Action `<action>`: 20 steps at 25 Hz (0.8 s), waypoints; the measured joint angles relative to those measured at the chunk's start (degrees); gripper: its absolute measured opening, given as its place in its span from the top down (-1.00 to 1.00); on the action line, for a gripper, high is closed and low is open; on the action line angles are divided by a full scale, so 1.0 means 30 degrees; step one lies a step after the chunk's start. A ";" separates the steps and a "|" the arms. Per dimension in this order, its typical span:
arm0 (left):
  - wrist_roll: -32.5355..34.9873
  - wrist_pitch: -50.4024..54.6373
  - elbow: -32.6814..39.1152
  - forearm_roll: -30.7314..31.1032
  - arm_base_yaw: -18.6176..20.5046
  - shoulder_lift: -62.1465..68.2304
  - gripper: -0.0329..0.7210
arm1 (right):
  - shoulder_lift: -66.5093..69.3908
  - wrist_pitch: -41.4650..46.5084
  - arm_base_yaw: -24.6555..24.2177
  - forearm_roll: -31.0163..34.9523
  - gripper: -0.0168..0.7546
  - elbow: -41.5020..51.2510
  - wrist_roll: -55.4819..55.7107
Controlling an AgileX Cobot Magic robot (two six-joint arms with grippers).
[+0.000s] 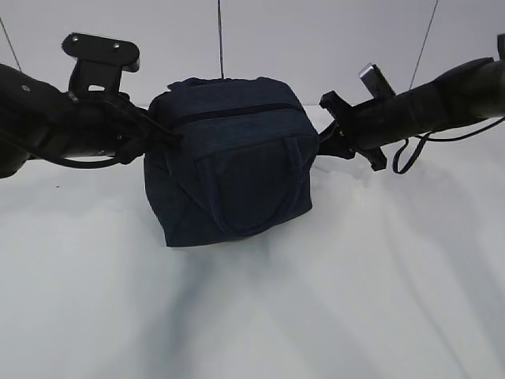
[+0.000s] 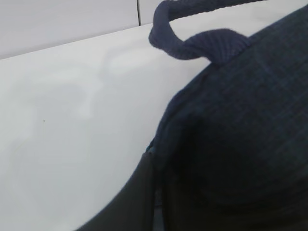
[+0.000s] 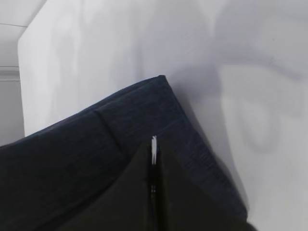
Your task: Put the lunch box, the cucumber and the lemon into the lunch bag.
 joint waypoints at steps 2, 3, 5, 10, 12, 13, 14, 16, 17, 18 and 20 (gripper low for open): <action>0.0000 0.0000 0.0000 0.0000 0.0000 0.0000 0.94 | 0.0032 -0.0077 -0.0009 0.0000 0.95 0.0000 -0.0356; 0.0000 0.0000 0.0000 0.0000 0.0000 0.0000 0.94 | 0.0032 -0.0113 -0.0009 0.0000 0.95 0.0000 -0.0445; 0.0000 0.0000 0.0000 0.0000 0.0000 0.0000 0.94 | 0.0032 -0.0107 -0.0009 0.0000 0.95 -0.0009 -0.0900; 0.0000 0.0000 0.0000 0.0036 0.0000 0.0000 0.94 | 0.0032 -0.0107 -0.0009 0.0000 0.95 -0.0009 -0.1389; 0.0000 -0.0116 0.0000 0.0229 0.0000 0.0124 0.94 | 0.0043 -0.0063 -0.0009 0.0000 0.95 -0.0041 -0.1956; 0.0000 -0.0255 0.0000 0.0361 0.0000 0.0273 0.94 | 0.0043 0.0029 -0.0009 0.0000 0.95 -0.0041 -0.2261; 0.0000 -0.0481 0.0000 0.0576 0.0000 0.0494 0.94 | 0.0043 0.0161 -0.0009 -0.0035 0.95 -0.0041 -0.2653; 0.0000 -0.0843 0.0000 0.1053 0.0000 0.0910 0.94 | 0.0043 0.0439 -0.0009 -0.0195 0.95 -0.0041 -0.3347; 0.0000 -0.1076 0.0000 0.1304 0.0000 0.1077 0.94 | 0.0043 0.0645 -0.0009 -0.0314 0.95 -0.0041 -0.3662; 0.0000 -0.1261 0.0000 0.1501 0.0000 0.1246 0.94 | 0.0043 0.0881 -0.0009 -0.0471 0.95 -0.0078 -0.4123; 0.0000 -0.1762 0.0000 0.1703 0.0000 0.1336 0.94 | 0.0043 0.1603 -0.0009 -0.1072 0.95 -0.0297 -0.5073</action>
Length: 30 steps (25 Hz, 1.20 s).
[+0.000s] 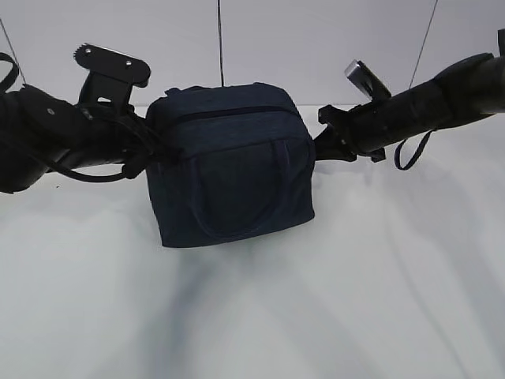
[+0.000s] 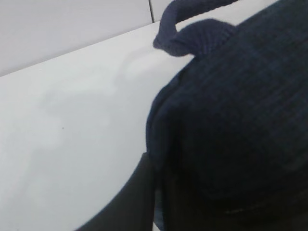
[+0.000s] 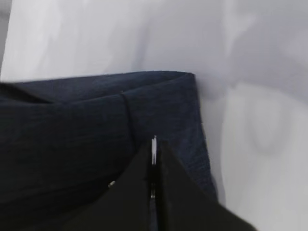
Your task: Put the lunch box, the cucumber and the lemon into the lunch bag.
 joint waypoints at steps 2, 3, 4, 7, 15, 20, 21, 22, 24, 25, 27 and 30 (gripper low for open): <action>0.0000 -0.0417 0.0000 0.0248 0.0000 0.0048 0.94 | 0.0000 0.0793 0.0000 -0.0857 0.95 -0.0399 -0.0830; 0.0000 -0.0672 0.0000 0.0503 0.0000 0.0057 0.94 | 0.0000 0.1203 0.0000 -0.1417 0.95 -0.0705 -0.1017; 0.0000 -0.0905 0.0000 0.0749 0.0000 0.0128 0.94 | 0.0000 0.1635 0.0000 -0.2037 0.95 -0.0994 -0.1202; 0.0000 -0.1518 0.0000 0.1766 0.0000 0.0284 0.94 | 0.0032 0.3032 0.0000 -0.3914 0.95 -0.2208 -0.1368; 0.0000 -0.1934 0.0000 0.2351 0.0000 0.0313 0.94 | 0.0073 0.6555 0.0000 -0.7650 0.95 -0.5609 -0.1511; 0.0000 -0.2058 0.0000 0.2362 0.0000 0.0313 0.94 | 0.0073 0.6793 0.0000 -0.7897 0.80 -0.6554 -0.2191; 0.0000 -0.2058 0.0000 0.2362 0.0000 0.0313 0.94 | 0.0073 0.6826 0.0000 -0.7939 0.69 -0.6588 -0.2240; 0.0000 -0.2058 0.0000 0.2362 0.0000 0.0313 0.94 | 0.0073 0.6826 0.0000 -0.7939 0.54 -0.6588 -0.2237; 0.0000 -0.2058 0.0000 0.2362 0.0000 0.0313 0.93 | 0.0073 0.6834 0.0000 -0.8016 0.26 -0.6596 -0.2250; 0.0000 -0.2020 0.0000 0.2362 0.0000 0.0313 0.91 | 0.0073 0.6834 0.0000 -0.8075 0.15 -0.6628 -0.2280; 0.0000 -0.1807 0.0000 0.2395 0.0000 0.0313 0.86 | 0.0073 0.6868 0.0000 -0.8429 0.04 -0.6628 -0.2199; 0.0000 -0.1536 0.0000 0.2393 0.0047 0.0313 0.69 | 0.0073 0.6868 0.0000 -0.9258 0.00 -0.6628 -0.1549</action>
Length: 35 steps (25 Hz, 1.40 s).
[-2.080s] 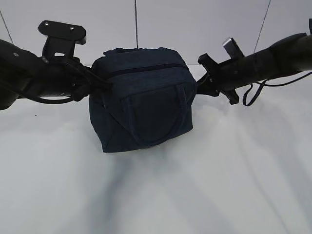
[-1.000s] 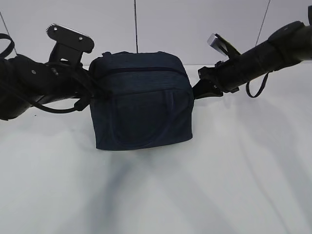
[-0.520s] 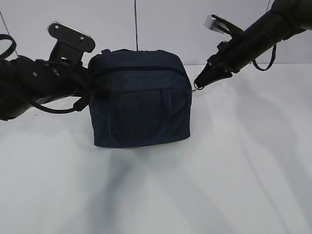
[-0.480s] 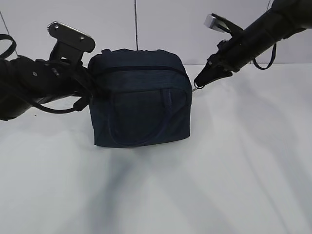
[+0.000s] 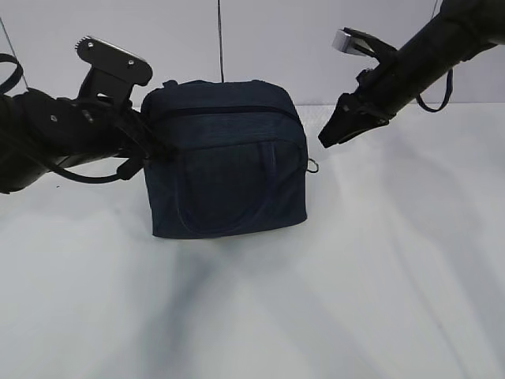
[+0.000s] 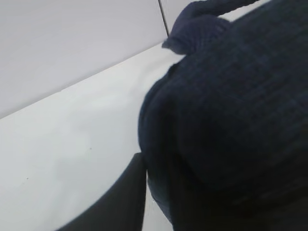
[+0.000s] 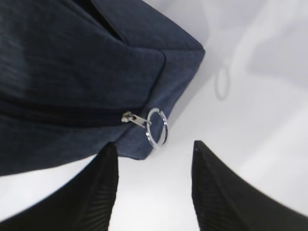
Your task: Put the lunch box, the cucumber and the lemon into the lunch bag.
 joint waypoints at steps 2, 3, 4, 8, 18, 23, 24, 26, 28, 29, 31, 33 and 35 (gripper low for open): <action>0.0000 0.0344 0.0000 0.0000 0.0000 0.0000 0.54 | 0.0000 0.0009 0.0000 -0.0386 -0.01 0.0000 0.0235; 0.0000 0.0460 0.0000 0.0000 0.0000 -0.0072 0.48 | -0.0039 0.0009 0.0000 -0.0427 -0.01 0.0000 0.0275; 0.0000 0.0623 0.0000 0.0000 0.0014 -0.0167 0.41 | -0.0139 0.0009 0.0000 -0.0459 -0.01 0.0000 0.0320; 0.0000 0.1599 0.0000 0.0000 0.0014 -0.0799 0.27 | -0.0856 0.0009 0.0000 -0.0576 -0.01 0.0000 0.0392; 0.3028 0.7981 0.0000 0.5520 0.0211 -0.3090 0.24 | -0.1290 0.0110 0.0000 -0.0659 -0.01 0.0000 0.1003; 0.3199 1.0117 0.0000 0.9883 0.1471 -0.4811 0.24 | -0.1588 0.0110 0.0000 -0.0822 -0.02 0.0000 0.1308; 0.3199 1.0449 0.0000 1.0623 0.1834 -0.5096 0.24 | -0.1636 0.0110 0.0000 -0.0822 -0.02 0.0000 0.1346; 0.3199 1.1403 0.0000 1.2219 0.2461 -0.5735 0.24 | -0.1815 0.0110 -0.0013 -0.1077 -0.02 0.0000 0.1557; 0.3199 1.2748 0.0000 1.3804 0.2950 -0.6295 0.24 | -0.1985 0.0145 -0.0013 -0.1454 -0.02 0.0000 0.1871; 0.3199 1.3544 0.0000 1.4232 0.3139 -0.6643 0.24 | -0.2119 0.0145 -0.0013 -0.1550 -0.02 0.0000 0.1950; 0.3199 1.4997 0.0000 1.4755 0.3368 -0.7384 0.24 | -0.2420 0.0145 -0.0013 -0.1768 -0.02 0.0000 0.2095; 0.3199 1.6372 0.0000 1.4936 0.3432 -0.8282 0.24 | -0.2798 0.0145 -0.0013 -0.1998 -0.02 0.0000 0.2411; 0.2566 1.7269 0.0000 1.5035 0.3432 -0.9131 0.24 | -0.3295 0.0180 -0.0013 -0.2364 -0.02 0.0000 0.3030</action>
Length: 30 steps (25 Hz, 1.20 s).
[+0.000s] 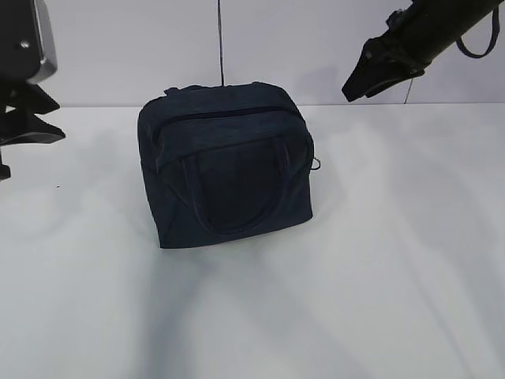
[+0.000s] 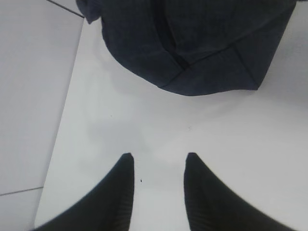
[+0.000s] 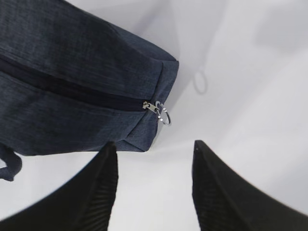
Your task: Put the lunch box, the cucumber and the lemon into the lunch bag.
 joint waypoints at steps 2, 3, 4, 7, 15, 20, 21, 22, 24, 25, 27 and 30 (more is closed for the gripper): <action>-0.1533 0.0600 0.0000 0.0070 0.0000 -0.0938 0.24 | -0.0498 0.0028 0.0000 -0.0212 -0.02 0.0000 0.0506; -0.2382 0.0836 0.0000 0.0153 0.0000 -0.1411 0.24 | -0.0773 0.0028 0.0000 -0.0253 -0.02 0.0000 0.0653; -0.3415 0.0998 0.0000 0.0220 0.0000 -0.1802 0.24 | -0.1018 0.0028 0.0000 -0.0302 -0.02 0.0000 0.0812; -0.5876 0.1249 0.0000 0.0884 0.0000 -0.3195 0.24 | -0.1918 0.0073 0.0000 -0.0350 -0.02 0.0000 0.1166; -1.0794 0.2956 0.0000 0.1164 0.0000 -0.6466 0.24 | -0.5109 0.0345 0.0000 -0.0713 -0.02 0.0000 0.1372; -1.3585 0.4516 0.0000 0.1164 0.0000 -0.8303 0.24 | -0.7495 0.0521 0.0000 -0.0879 -0.02 0.0000 0.2111; -1.4109 0.4752 0.0000 0.1164 0.0000 -0.8768 0.24 | -0.7909 0.0528 0.0000 -0.1027 -0.02 0.0000 0.2153; -1.4740 0.4999 0.0000 0.1164 0.0000 -0.9180 0.24 | -0.8404 0.0560 0.0000 -0.1208 -0.02 0.0000 0.2229; -1.5789 0.5531 0.0000 0.1164 0.0000 -1.0224 0.24 | -0.9350 0.0596 0.0000 -0.1515 -0.02 0.0000 0.2529; -1.6231 0.5914 0.0000 0.1164 0.0000 -1.0727 0.24 | -0.9713 0.0621 0.0000 -0.1655 -0.02 0.0000 0.2721; -1.6950 0.6786 0.0000 0.1164 0.0000 -1.1584 0.24 | -1.0525 0.0667 0.0000 -0.1887 -0.02 0.0000 0.2991; -1.7705 0.8110 0.0000 0.1164 0.0000 -1.2904 0.24 | -1.1506 0.0714 0.0000 -0.1928 -0.02 0.0000 0.3487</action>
